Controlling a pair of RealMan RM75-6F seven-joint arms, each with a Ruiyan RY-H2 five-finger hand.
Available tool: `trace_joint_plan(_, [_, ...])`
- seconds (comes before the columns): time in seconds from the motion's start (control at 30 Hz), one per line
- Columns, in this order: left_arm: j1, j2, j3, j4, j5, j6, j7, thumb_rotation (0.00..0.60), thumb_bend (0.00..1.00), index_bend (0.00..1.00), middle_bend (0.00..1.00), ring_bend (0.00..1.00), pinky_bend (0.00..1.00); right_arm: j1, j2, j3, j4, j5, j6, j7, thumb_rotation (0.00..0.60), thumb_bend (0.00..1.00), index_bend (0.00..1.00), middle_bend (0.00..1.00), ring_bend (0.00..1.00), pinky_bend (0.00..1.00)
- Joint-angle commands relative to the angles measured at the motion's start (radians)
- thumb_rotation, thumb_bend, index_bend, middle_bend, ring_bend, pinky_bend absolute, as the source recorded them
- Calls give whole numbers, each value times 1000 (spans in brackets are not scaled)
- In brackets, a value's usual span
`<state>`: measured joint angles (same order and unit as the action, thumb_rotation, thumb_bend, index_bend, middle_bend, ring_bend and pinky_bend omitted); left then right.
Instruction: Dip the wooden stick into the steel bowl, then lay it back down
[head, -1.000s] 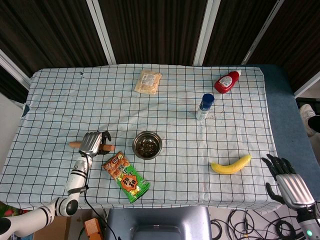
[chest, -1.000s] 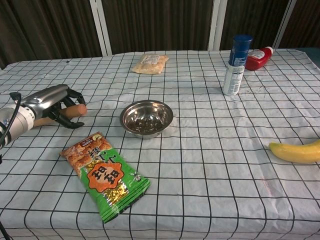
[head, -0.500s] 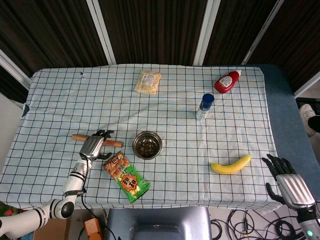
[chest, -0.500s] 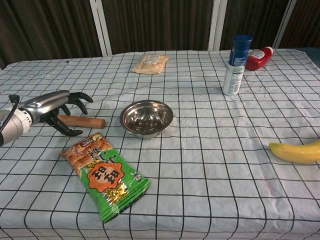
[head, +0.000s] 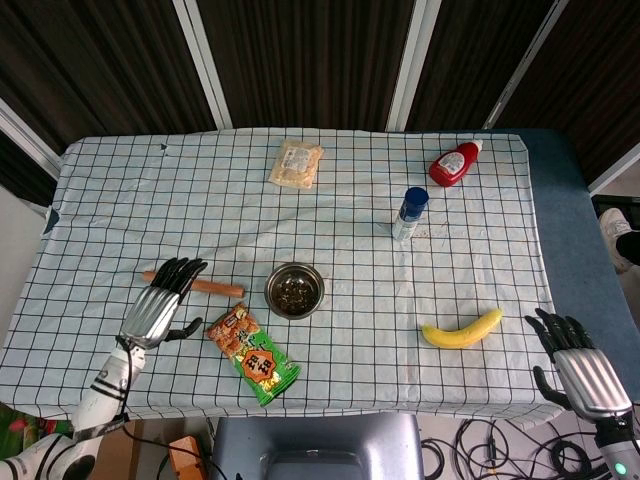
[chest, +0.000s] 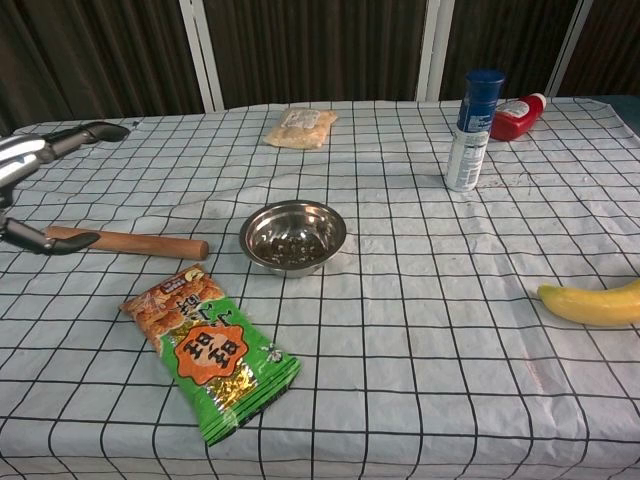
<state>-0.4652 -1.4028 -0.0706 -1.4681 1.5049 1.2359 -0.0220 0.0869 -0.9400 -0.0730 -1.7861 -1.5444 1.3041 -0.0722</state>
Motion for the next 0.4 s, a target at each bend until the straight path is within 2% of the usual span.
trace_joint_plan(0.03, [228, 98, 198, 10, 247, 331, -68, 600, 298, 0, 0, 0, 0, -3, -19, -1, -2, 1, 2, -38, 600, 484, 0, 0, 0, 0])
trace_joint_plan(0.13, [299, 76, 228, 73, 260, 402, -59, 600, 303, 0, 0, 0, 0, -2, -34, -1, -7, 4, -2, -71, 600, 483, 0, 0, 0, 0])
trace_joint_plan(0.2, [305, 100, 246, 67, 245, 360, -19, 600, 316, 0, 0, 0, 0, -1, -41, -3, -9, -2, -4, -85, 600, 483, 0, 0, 0, 0])
trace_joint_plan(0.4, [303, 131, 225, 16, 200, 314, -11, 600, 329, 0, 0, 0, 0, -4, -50, -5, -10, 4, -2, -106, 600, 483, 0, 0, 0, 0])
